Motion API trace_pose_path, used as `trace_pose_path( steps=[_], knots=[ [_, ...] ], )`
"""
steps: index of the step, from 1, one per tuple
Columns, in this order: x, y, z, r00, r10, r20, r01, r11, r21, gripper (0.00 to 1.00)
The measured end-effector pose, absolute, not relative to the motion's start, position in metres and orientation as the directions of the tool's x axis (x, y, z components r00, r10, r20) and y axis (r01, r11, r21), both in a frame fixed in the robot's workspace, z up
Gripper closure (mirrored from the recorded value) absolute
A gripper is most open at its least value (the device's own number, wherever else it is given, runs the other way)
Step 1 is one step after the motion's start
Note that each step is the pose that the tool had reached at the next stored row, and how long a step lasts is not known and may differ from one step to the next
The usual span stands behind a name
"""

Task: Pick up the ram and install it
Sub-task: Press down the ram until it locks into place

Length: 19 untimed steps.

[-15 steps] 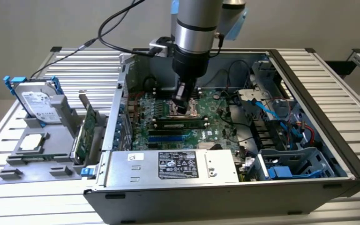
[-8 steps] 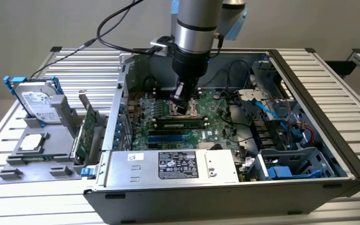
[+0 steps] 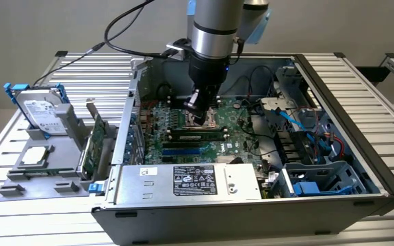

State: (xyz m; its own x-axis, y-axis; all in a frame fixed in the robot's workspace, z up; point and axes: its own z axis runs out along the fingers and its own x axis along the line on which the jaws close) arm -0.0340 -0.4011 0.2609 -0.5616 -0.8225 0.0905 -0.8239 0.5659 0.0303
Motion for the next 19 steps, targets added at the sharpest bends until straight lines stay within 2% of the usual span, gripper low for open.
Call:
trace_pose_path(
  steps=[19],
  knots=[
    [-0.034, -0.4011, 0.2568, -0.768, -0.635, 0.087, -0.636, 0.771, 0.023, 0.89]
  ],
)
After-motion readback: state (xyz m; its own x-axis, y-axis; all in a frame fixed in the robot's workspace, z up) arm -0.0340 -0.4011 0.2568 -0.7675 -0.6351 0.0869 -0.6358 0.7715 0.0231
